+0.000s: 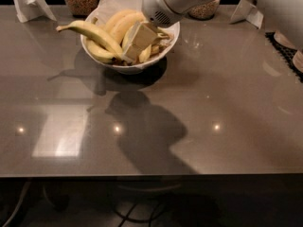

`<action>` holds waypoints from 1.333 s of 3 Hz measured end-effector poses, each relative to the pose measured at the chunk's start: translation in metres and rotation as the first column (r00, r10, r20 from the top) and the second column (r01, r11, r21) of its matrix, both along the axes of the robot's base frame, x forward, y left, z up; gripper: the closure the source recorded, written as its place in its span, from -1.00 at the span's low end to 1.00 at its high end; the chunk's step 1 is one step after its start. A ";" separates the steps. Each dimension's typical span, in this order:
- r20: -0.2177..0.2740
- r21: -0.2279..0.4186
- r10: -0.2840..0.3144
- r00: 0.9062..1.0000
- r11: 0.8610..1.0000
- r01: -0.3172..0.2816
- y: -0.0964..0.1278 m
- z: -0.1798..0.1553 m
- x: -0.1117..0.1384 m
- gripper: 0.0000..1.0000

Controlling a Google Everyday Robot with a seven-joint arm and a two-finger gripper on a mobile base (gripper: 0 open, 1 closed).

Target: Pick banana from white bowl

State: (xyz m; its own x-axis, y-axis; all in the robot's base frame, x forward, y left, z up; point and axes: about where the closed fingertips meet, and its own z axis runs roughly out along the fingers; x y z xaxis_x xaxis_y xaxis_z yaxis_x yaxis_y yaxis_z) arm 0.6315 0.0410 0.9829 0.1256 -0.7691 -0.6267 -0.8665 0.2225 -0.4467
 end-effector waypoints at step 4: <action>-0.046 0.123 0.125 0.991 0.985 -0.118 0.102 -0.014 0.045 -0.48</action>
Offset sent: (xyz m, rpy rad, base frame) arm 0.0532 0.0981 -0.0191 0.1219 0.0352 0.1315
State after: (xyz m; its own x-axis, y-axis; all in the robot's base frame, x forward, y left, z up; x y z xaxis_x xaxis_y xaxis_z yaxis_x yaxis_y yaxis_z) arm 0.6766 0.1434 0.9688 0.1772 -0.6692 -0.7216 -0.9124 0.1633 -0.3754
